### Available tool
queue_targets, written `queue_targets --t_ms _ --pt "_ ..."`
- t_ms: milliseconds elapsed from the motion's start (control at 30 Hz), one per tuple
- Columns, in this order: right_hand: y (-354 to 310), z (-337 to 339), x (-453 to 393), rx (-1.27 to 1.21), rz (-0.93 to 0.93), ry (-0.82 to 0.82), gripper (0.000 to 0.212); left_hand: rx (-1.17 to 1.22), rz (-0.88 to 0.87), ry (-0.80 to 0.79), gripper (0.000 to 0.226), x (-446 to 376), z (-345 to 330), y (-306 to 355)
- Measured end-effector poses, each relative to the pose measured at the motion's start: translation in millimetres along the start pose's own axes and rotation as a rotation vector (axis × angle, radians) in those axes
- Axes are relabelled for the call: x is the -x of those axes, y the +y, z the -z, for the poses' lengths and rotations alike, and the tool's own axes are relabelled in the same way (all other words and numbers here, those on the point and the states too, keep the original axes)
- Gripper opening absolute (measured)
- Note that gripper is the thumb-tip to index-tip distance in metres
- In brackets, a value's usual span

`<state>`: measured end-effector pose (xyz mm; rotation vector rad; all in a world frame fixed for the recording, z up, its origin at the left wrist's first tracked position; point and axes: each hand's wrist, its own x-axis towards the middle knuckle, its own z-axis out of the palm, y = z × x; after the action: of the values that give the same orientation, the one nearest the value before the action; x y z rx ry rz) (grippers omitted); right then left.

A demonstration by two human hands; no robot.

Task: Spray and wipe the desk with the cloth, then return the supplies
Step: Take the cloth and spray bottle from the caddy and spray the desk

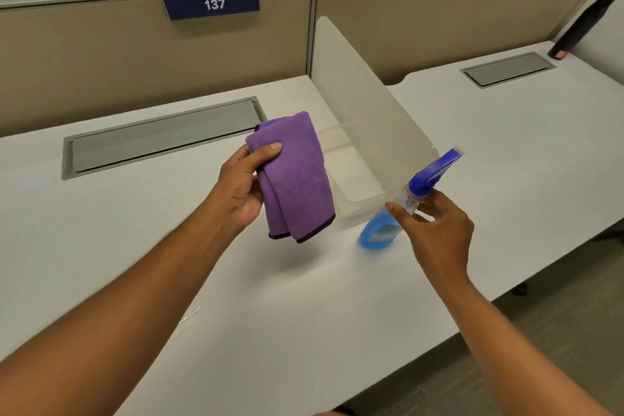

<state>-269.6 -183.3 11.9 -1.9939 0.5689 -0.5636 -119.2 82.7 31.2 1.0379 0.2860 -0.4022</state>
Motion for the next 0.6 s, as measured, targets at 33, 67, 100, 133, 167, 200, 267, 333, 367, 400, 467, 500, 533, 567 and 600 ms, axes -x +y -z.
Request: queue_targets --t_ms 33,67,100,133,167,200,267,333,367,400,467,500,533,567,600 --pt "0.8 -0.9 0.4 0.008 0.003 -0.002 0.039 0.001 0.011 0.004 0.049 3.4 5.0 -1.1" --pt "1.1 -1.8 0.6 0.014 0.005 -0.007 0.038 0.005 0.022 0.003 0.049 6.8 9.9 -1.8" --pt "1.2 -2.5 0.7 0.021 0.005 -0.010 0.038 0.009 0.033 0.002 0.049 10.2 14.8 -2.2" --pt "1.0 -3.2 0.9 0.029 0.008 -0.014 0.040 0.016 0.045 0.001 0.049 13.4 19.4 -2.5" --pt "0.4 -3.5 1.1 0.042 0.006 -0.020 0.045 0.023 0.057 0.001 0.049 16.3 24.1 -2.8" --pt "-0.4 -3.2 1.1 0.056 -0.003 -0.035 0.052 0.028 0.067 0.001 0.048 19.2 28.5 -3.0" --pt "-4.6 -1.8 3.7 0.099 -0.047 -0.080 0.065 0.027 0.079 -0.001 0.047 25.3 36.7 -2.5" --pt "-10.3 0.9 13.0 0.164 -0.108 -0.079 0.077 0.021 0.086 -0.010 0.047 31.9 44.8 -0.5" --pt "-13.6 1.7 22.4 0.187 -0.134 -0.048 0.073 0.019 0.091 -0.018 0.048 35.7 48.8 1.0" --pt "-18.4 0.7 34.8 0.190 -0.155 -0.021 0.062 0.017 0.095 -0.024 0.050 39.9 52.7 3.1" --pt "-31.7 -10.1 64.1 0.137 -0.183 -0.095 0.033 0.008 0.103 -0.037 0.052 49.2 61.6 8.4" --pt "-39.8 -20.0 78.5 0.094 -0.189 -0.193 0.023 0.005 0.108 -0.045 0.052 54.1 66.5 11.3" --pt "-48.8 -32.1 91.0 0.043 -0.187 -0.292 0.019 0.006 0.115 -0.053 0.053 59.1 71.6 14.0" --pt "-59.1 -46.2 100.3 -0.013 -0.180 -0.379 0.021 0.010 0.123 -0.062 0.056 64.5 77.1 16.5" --pt "-70.5 -61.3 106.0 -0.071 -0.163 -0.458 0.030 0.010 0.129 -0.073 0.060 70.0 82.8 18.5"
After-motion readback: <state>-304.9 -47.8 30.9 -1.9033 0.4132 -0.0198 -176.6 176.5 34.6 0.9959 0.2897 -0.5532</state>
